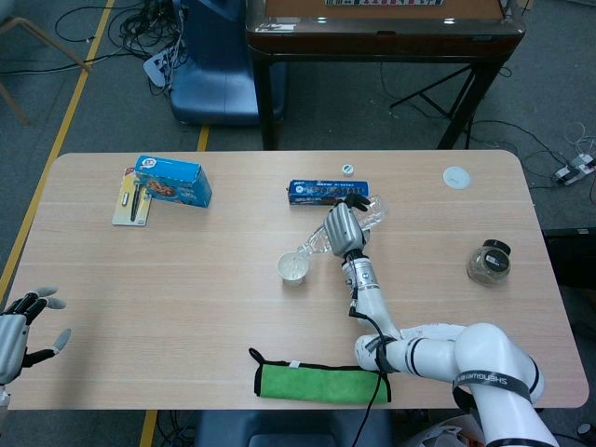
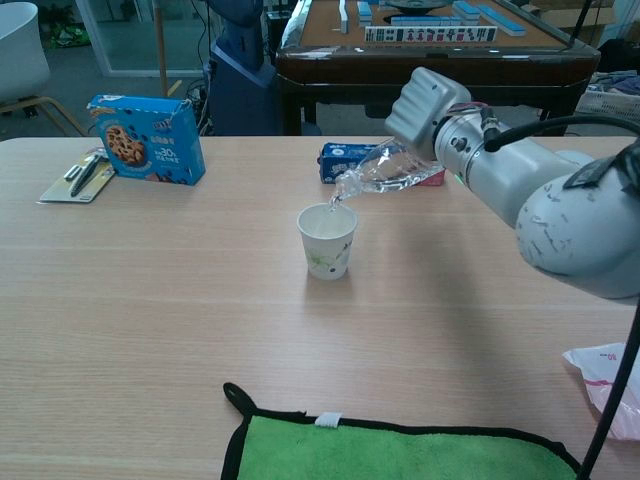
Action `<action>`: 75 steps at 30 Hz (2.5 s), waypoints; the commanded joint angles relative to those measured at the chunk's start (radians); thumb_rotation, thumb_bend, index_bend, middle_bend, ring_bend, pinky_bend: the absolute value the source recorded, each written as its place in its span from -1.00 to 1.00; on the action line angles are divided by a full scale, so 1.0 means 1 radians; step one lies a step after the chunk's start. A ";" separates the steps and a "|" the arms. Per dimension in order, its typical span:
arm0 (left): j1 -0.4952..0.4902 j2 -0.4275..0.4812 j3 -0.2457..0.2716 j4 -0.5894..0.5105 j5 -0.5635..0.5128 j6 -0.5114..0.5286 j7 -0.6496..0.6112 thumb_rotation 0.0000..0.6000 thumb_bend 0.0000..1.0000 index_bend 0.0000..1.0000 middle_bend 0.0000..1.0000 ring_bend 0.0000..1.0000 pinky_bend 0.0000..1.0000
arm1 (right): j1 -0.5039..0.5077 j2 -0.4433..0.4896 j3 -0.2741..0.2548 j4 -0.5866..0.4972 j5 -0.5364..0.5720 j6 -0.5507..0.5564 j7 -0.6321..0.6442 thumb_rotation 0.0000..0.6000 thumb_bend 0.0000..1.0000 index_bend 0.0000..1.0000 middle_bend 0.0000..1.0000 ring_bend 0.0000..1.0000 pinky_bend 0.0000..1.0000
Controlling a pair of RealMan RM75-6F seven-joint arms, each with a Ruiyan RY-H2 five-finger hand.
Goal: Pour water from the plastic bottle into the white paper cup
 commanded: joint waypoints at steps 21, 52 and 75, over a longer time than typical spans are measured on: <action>0.000 0.002 0.002 -0.001 -0.003 -0.005 0.007 1.00 -0.51 -0.12 -0.47 -0.31 0.18 | -0.131 -0.014 0.088 0.025 -0.052 -0.068 0.421 1.00 -0.52 0.20 0.25 0.00 -0.04; -0.011 -0.017 0.011 0.007 -0.017 -0.038 0.060 1.00 -0.51 -0.07 -0.44 -0.31 0.18 | -0.443 0.128 0.080 -0.032 -0.544 -0.191 1.606 1.00 -0.54 0.20 0.25 0.00 -0.04; -0.013 -0.021 0.011 0.015 -0.024 -0.046 0.056 1.00 -0.51 -0.07 -0.44 -0.31 0.18 | -0.489 0.094 0.107 0.089 -0.612 -0.341 2.044 1.00 -0.93 0.11 -0.07 -0.23 -0.04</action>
